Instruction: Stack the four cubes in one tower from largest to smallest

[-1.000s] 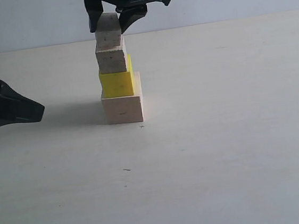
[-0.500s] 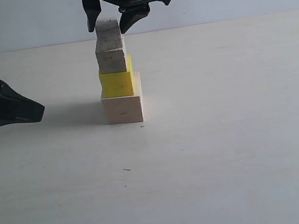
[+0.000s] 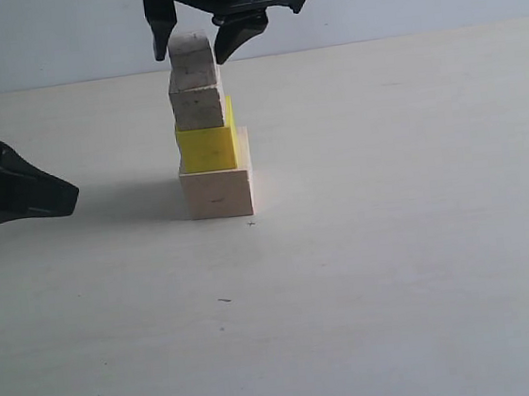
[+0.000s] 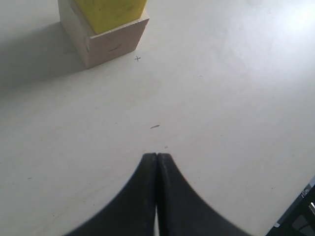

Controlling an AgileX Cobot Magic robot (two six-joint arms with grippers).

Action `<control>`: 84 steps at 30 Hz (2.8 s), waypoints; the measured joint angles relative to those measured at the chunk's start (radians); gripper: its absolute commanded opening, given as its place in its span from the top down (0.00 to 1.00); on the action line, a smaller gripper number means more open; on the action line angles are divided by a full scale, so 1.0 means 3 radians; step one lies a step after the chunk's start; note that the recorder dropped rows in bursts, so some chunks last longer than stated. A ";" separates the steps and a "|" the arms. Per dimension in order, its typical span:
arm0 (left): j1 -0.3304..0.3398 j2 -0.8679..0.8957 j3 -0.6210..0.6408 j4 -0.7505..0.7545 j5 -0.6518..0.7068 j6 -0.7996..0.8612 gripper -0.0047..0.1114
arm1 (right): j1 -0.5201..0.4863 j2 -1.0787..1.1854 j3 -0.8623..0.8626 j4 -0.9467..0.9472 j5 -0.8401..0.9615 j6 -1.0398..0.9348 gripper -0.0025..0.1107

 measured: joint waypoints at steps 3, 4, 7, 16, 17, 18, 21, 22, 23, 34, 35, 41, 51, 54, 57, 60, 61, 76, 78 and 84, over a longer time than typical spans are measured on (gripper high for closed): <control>0.0000 0.0000 0.0000 0.0000 0.0000 0.0000 0.96 | 0.0000 0.0000 0.0000 0.0037 0.0021 0.0000 0.46; 0.0000 0.0000 0.0000 0.0000 0.0000 0.0000 0.96 | 0.0000 0.0000 0.0000 0.0037 0.0037 0.0000 0.46; 0.0000 0.0000 0.0000 0.0000 0.0000 0.0000 0.96 | 0.0000 0.0000 0.0000 0.0048 0.0111 0.0000 0.46; 0.0000 0.0000 0.0000 0.0000 0.0000 0.0000 0.96 | 0.0000 0.0000 0.0000 0.0187 0.0142 0.0000 0.46; 0.0000 0.0000 0.0000 0.0000 0.0000 0.0000 0.96 | 0.0000 0.0000 0.0000 0.0187 0.0148 0.0000 0.46; 0.0000 0.0000 0.0000 0.0000 0.0000 0.0000 0.96 | 0.0000 0.0000 0.0000 0.0193 0.0148 0.0000 0.46; 0.0000 0.0000 0.0000 0.0000 0.0000 0.0000 0.96 | 0.0000 0.0000 0.0000 0.0199 0.0148 0.0000 0.46; 0.0000 0.0000 0.0000 0.0000 0.0000 0.0000 0.96 | 0.0000 0.0000 0.0000 0.0199 0.0148 0.0000 0.46; 0.0000 0.0000 0.0000 0.0000 0.0000 0.0000 0.96 | 0.0000 0.0000 0.0000 0.0199 0.0148 0.0000 0.46; 0.0000 0.0000 0.0000 0.0000 -0.0006 0.0013 0.96 | 0.0000 -0.0328 0.0000 0.0199 0.0154 -0.0242 0.48; 0.0000 0.0000 0.0000 0.0000 -0.0012 0.0013 0.96 | 0.0000 -0.0363 0.0000 0.0199 0.0154 -0.0290 0.51; 0.0000 0.0006 0.0000 0.0000 -0.0077 0.0037 0.96 | 0.0000 -0.0585 0.0000 -0.0015 0.0161 -0.0641 0.91; 0.0000 0.0012 0.0000 0.0000 -0.0070 0.0037 0.96 | -0.0076 -0.0841 0.0000 -0.1377 0.0161 -0.0985 0.98; 0.0000 0.0012 0.0000 0.0016 -0.0070 0.0037 0.96 | -0.0254 -0.0844 0.0032 -0.1432 0.0152 -0.1001 0.98; 0.0000 0.0012 0.0000 0.0072 -0.0070 0.0023 0.96 | -0.0506 -0.0811 0.0208 -0.1412 0.0147 -0.1001 0.98; 0.0000 0.0012 0.0000 0.0127 -0.0063 -0.0005 0.96 | -0.0813 -0.0695 0.0457 -0.1172 0.0145 -0.1001 0.98; 0.0000 0.0012 0.0000 0.0134 -0.0063 -0.0005 0.96 | -0.0917 -0.0616 0.0565 -0.0959 0.0145 -0.1041 0.98; 0.0000 0.0012 0.0000 0.0171 -0.0063 -0.0017 0.96 | -0.1397 0.0370 0.0929 0.1192 -0.0143 -0.1462 0.98; 0.0000 0.0012 0.0000 0.0171 -0.0063 -0.0017 0.96 | -0.1397 0.0456 0.0929 0.1385 -0.0157 -0.1470 0.98; 0.0000 0.0012 0.0000 0.0183 -0.0056 -0.0017 0.96 | -0.1397 0.0696 0.0929 0.1887 -0.0174 -0.1521 0.98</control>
